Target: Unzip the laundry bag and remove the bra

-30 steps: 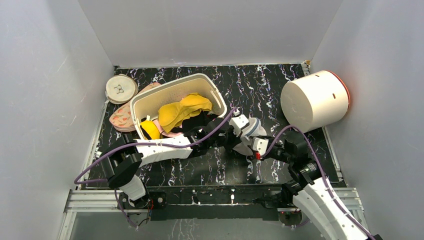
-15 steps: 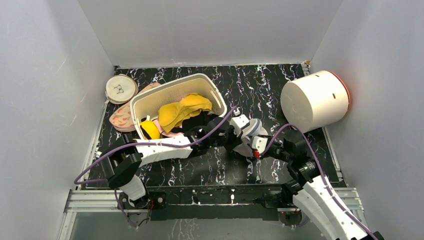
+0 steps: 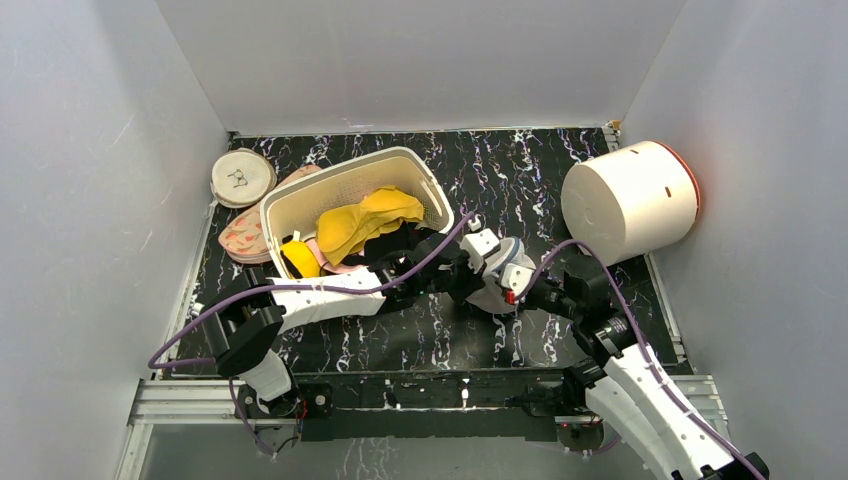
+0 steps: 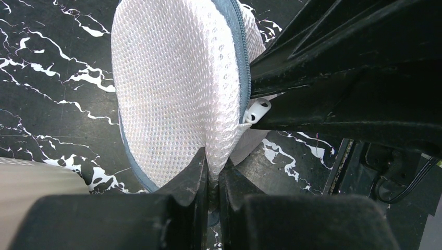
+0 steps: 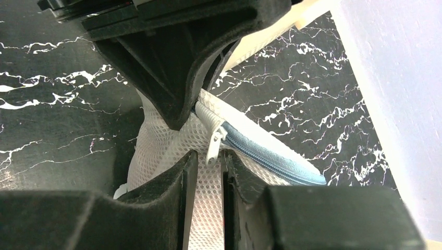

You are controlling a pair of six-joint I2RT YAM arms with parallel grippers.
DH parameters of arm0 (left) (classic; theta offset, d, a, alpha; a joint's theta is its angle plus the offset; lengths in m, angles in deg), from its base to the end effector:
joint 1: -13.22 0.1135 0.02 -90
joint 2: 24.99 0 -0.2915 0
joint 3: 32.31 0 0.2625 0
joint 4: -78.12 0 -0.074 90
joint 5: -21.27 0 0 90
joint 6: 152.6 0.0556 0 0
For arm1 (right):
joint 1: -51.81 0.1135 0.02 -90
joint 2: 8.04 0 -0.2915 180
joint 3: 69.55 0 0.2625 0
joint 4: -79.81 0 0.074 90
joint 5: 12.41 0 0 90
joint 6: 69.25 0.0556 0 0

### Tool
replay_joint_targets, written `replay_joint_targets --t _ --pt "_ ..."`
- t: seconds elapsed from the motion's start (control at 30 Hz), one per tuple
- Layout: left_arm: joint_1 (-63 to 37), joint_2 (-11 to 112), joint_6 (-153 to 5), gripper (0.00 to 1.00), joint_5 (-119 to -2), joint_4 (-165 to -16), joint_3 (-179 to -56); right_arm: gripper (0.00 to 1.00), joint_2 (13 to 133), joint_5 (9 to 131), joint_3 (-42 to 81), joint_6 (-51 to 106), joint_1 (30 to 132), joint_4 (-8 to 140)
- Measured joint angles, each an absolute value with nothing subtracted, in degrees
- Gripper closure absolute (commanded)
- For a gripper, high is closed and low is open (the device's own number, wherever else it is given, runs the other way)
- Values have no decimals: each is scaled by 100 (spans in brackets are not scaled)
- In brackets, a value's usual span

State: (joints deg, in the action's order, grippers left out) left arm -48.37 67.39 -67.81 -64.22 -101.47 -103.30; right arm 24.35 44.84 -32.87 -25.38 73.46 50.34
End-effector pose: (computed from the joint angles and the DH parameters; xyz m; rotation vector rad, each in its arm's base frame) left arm 0.1849 -0.3510 0.2609 1.0146 1.7776 -0.8298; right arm 0.1236 0.0814 0.2379 -1.3642 1.3903 0.2921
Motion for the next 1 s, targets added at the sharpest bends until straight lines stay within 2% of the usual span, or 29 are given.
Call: replay_joint_targets --t 0.3,0.43,1.0 --pt "-4837 6759 -6781 100 -6409 -10070 -10405 90 2494 4683 -3200 -2259 7346 5052" --pt "-4837 6759 -6779 100 -6402 -10064 -10405 100 2548 4786 -3102 -2136 7346 5026" --pt "-4839 6759 -6569 100 -6496 -10110 -10415 100 2548 5603 -2859 -1616 7359 4737"
